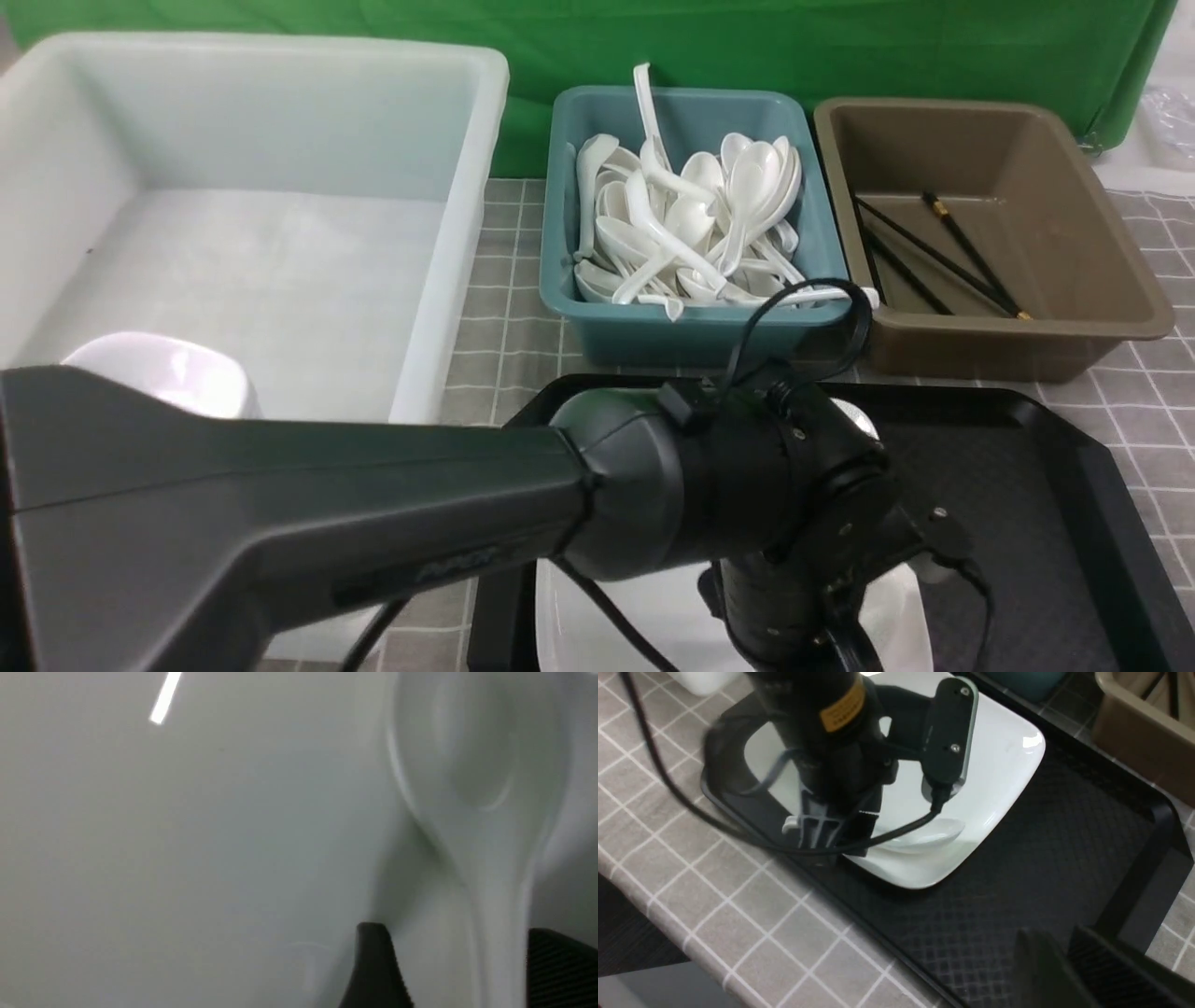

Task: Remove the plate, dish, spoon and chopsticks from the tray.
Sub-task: Use the left arm to grab a soup spoon from the plate, then use the left arm to put the soup spoon into the small storage box in the middle

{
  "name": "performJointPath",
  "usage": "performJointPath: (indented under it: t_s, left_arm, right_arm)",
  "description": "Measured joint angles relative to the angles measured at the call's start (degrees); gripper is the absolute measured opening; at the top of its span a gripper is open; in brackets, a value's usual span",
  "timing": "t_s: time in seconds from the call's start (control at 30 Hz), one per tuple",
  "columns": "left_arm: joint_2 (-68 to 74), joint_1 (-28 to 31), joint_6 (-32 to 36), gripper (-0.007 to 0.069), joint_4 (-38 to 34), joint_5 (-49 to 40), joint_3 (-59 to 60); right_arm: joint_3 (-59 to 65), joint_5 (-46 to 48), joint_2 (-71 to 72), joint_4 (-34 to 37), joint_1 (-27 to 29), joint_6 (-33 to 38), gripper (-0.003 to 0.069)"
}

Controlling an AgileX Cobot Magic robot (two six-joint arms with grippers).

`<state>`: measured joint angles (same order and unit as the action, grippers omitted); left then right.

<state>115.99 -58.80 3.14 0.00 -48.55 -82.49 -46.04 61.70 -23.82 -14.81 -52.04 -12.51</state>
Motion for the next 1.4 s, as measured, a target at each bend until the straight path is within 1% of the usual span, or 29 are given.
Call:
performJointPath:
  t_s: [0.07,0.1,0.13,0.17,0.2,0.37,0.4,0.47,0.53,0.63,0.67,0.73,0.8,0.83,0.93,0.97,1.0,1.03,1.07,1.13,1.17,1.23,1.27,1.3,1.33,1.4]
  left_arm:
    - [0.67,1.32,-0.12,0.0369,0.00,0.18,0.00]
    - [0.67,1.40,-0.12,0.0369,0.00,0.18,0.00]
    - [0.73,1.81,-0.12,0.0337,0.32,0.48,0.00]
    - [0.73,1.89,-0.03,0.0328,0.32,0.55,0.00]
    - [0.73,1.97,0.37,0.0294,0.41,0.70,0.00]
    - [1.40,2.01,2.67,0.0176,0.00,0.69,-0.11]
    - [1.40,2.01,2.67,0.0170,0.00,0.69,-0.11]
    - [1.40,2.01,3.09,0.0070,0.74,-0.25,-0.70]
    - [1.23,2.01,3.09,0.0064,0.96,-1.54,-1.24]
    - [-1.13,2.01,3.09,0.0050,1.35,-6.65,-4.49]
    - [-1.38,2.01,3.09,0.0050,1.41,-6.66,-4.79]
    - [-5.05,2.22,3.23,0.0050,4.19,-6.01,-9.67]
    - [-7.05,3.45,2.91,0.0050,6.74,-3.51,-13.16]
    - [-7.88,4.89,2.62,0.0050,7.78,-1.25,-15.33]
    - [-7.28,11.51,2.29,0.0050,8.54,9.78,-20.10]
    - [-7.28,11.98,2.34,0.0050,8.54,10.65,-20.27]
    - [-5.72,15.61,2.76,0.0057,8.78,16.91,-21.18]
    - [-4.46,17.68,3.02,0.0067,8.99,21.15,-21.27]
    - [-2.47,20.19,3.29,0.0094,9.12,25.77,-21.32]
    - [-0.81,21.96,3.29,0.0130,9.25,28.36,-21.32]
    - [0.77,23.55,3.29,0.0198,9.36,29.68,-21.32]
    - [1.93,24.75,3.23,0.0282,9.36,29.26,-21.32]
    - [2.08,25.17,2.98,0.0360,9.18,27.51,-21.27]
    - [2.08,25.25,2.89,0.0372,9.03,27.22,-21.27]
    - [1.27,25.37,2.30,0.0449,8.25,24.34,-21.27]
    - [-0.40,24.99,1.36,0.0537,7.73,20.21,-21.27]
  right_arm:
    - [0.00,-0.06,0.00,0.00,0.00,0.00,0.0133]
    - [0.00,-0.06,0.00,0.00,0.00,0.00,0.0133]
    - [0.00,-0.06,0.00,0.00,0.00,0.00,0.0133]
    - [0.00,-0.06,0.00,0.00,0.00,0.00,0.0134]
    - [0.00,-0.06,0.00,0.00,0.00,0.02,0.0135]
    - [0.05,-0.22,0.00,0.00,0.00,0.07,0.0139]
    - [0.05,-0.22,0.00,0.00,0.00,0.07,0.0140]
    - [0.05,-0.22,0.00,-0.06,0.00,0.48,0.0144]
    - [0.05,-0.24,0.00,-0.06,0.00,0.56,0.0144]
    - [0.05,-0.24,0.00,-0.06,0.00,1.33,0.0144]
    - [0.05,-0.24,0.00,-0.06,0.00,1.39,0.0144]
    - [0.05,-0.43,0.00,-0.19,0.00,1.54,0.0144]
    - [0.05,-1.18,0.00,-0.24,0.00,1.54,0.0144]
    - [0.05,-1.86,0.00,-0.29,0.00,1.54,0.0144]
    - [0.05,-4.40,0.00,-0.29,0.00,1.54,0.0144]
    - [0.05,-4.70,0.00,-0.23,0.00,1.54,0.0144]
    - [0.05,-5.58,0.00,-0.09,0.00,1.54,0.0144]
    - [0.05,-5.93,0.00,0.08,0.00,1.54,0.0144]
    - [0.05,-6.30,0.00,0.45,0.00,1.48,0.0144]
    - [0.05,-6.50,0.00,1.05,0.00,1.48,0.0144]
    - [0.05,-6.89,0.00,1.74,0.00,1.48,0.0144]
    - [0.05,-7.10,0.00,2.27,0.00,1.48,0.0144]
    - [0.05,-7.12,0.00,2.68,0.00,1.48,0.0144]
    - [0.05,-7.12,0.00,2.68,0.00,1.48,0.0144]
    - [0.05,-7.17,0.00,2.75,0.00,1.43,0.0144]
    - [0.05,-7.32,0.00,2.80,0.00,1.43,0.0144]
